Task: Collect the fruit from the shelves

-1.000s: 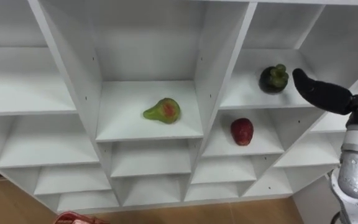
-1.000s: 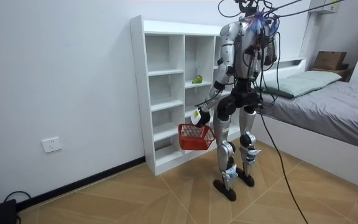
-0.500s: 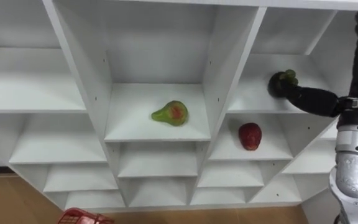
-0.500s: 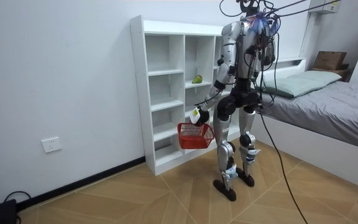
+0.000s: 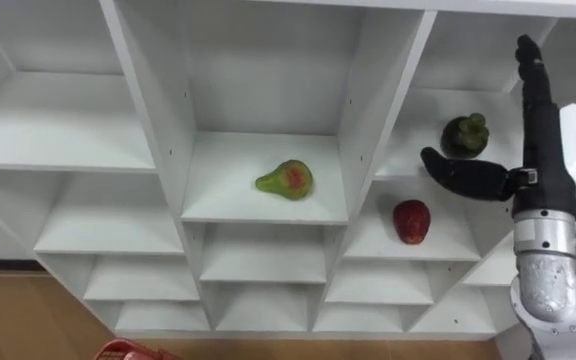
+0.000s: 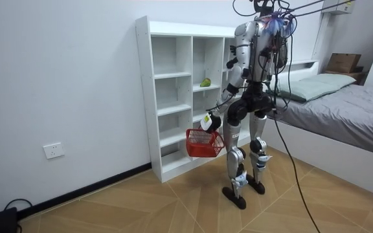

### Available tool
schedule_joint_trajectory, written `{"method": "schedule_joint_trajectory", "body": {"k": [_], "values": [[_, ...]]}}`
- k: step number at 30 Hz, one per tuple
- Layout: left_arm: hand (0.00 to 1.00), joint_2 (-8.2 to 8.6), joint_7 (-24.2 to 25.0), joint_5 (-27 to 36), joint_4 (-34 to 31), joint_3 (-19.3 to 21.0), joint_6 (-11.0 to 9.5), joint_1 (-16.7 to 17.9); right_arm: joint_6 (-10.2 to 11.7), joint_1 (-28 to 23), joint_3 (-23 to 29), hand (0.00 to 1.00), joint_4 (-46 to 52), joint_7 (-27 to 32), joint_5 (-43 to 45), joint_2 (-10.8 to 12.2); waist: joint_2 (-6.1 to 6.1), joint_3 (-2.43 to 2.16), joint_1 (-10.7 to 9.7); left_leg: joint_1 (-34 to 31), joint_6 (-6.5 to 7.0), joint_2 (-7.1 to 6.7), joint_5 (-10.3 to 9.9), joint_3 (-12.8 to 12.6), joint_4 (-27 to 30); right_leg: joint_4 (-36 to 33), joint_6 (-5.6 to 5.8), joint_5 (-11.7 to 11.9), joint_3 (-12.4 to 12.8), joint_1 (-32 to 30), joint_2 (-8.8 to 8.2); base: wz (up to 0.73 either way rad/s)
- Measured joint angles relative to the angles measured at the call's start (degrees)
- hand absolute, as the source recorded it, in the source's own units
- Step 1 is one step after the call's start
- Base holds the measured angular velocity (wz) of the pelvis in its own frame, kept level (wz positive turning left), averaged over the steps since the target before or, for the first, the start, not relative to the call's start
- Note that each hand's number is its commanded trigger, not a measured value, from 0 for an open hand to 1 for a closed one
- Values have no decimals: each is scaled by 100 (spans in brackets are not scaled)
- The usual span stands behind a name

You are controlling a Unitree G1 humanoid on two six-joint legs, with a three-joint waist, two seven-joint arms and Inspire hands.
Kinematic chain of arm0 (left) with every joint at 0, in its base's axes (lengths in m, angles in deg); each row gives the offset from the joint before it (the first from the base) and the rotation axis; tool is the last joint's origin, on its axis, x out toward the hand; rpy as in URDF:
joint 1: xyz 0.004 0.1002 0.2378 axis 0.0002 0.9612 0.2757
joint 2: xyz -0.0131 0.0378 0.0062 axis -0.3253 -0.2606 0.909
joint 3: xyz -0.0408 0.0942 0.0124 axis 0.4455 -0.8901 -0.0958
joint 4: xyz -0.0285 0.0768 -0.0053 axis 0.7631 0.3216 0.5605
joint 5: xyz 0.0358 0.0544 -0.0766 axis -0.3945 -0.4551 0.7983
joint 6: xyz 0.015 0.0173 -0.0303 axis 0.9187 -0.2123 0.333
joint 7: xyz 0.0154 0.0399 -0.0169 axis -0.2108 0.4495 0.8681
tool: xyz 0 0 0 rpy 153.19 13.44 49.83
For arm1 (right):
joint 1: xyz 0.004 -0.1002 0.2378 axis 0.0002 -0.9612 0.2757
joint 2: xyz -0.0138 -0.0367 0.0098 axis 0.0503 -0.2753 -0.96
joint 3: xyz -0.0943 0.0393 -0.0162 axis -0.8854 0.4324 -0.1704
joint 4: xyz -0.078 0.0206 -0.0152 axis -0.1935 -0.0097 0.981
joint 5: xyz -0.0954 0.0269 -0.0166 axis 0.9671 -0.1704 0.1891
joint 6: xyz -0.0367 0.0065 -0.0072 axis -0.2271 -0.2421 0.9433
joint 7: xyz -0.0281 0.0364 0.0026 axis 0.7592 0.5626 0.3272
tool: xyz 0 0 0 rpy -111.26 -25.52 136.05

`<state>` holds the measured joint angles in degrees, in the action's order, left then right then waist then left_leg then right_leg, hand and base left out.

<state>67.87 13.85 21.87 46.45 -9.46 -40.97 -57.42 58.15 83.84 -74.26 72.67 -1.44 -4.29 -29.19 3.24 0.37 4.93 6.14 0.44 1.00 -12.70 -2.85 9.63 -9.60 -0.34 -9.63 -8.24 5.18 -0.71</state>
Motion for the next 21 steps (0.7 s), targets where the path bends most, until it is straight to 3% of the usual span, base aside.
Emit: {"method": "schedule_joint_trajectory", "body": {"k": [14,21], "values": [[100,-4,-25,-34,-1,10,136,1,-17,94,21,0,-326,-1,30,-33,26,11,-12,-45,1,1,3,20,7,1,0,0,-40,-32,-7,0],[100,-34,22,-135,-245,142,296,189,-91,623,446,0,-341,42,-516,-141,62,-6,-40,-39,0,0,4,36,0,9,0,0,-47,-30,-3,0]]}}
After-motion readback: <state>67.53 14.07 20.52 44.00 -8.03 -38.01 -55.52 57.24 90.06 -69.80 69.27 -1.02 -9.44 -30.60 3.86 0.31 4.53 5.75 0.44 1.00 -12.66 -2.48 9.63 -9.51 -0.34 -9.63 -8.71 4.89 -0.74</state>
